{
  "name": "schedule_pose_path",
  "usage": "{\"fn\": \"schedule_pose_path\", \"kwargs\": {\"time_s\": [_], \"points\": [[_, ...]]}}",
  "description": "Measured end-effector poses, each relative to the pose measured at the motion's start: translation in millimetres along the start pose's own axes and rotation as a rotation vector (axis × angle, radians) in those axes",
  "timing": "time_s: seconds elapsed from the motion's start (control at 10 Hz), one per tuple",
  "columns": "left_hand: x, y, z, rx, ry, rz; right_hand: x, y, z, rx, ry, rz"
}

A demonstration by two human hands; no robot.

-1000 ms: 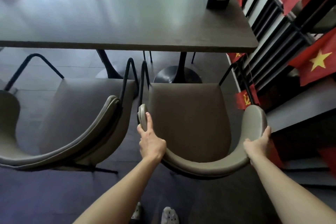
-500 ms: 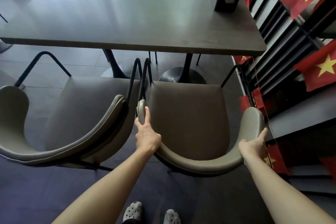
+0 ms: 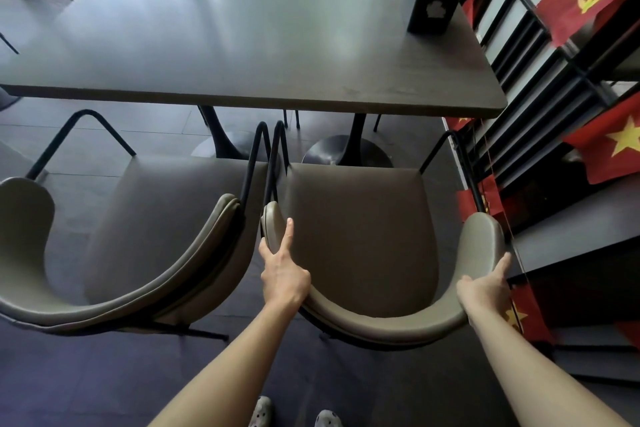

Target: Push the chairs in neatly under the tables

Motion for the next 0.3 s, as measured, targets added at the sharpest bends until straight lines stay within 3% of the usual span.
{"fn": "schedule_pose_path", "kwargs": {"time_s": [0.2, 0.3], "points": [[-1.0, 3.0, 0.3, 0.118, 0.02, 0.017, 1.9, 9.7, 2.6, -0.131, 0.04, 0.007], [0.9, -0.1, 11.0, 0.201, 0.026, 0.042, -4.2, 30.5, -5.1, -0.225, 0.072, 0.109]]}}
Point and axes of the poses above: each hand's wrist, its own x-axis towards the middle knuckle, its own z-axis out of the back of the hand, y = z × x, the point moved 8 cm from there along x, towards the middle knuckle, and after that the axes turned 6 degrees about z, right-handed, at the moved point
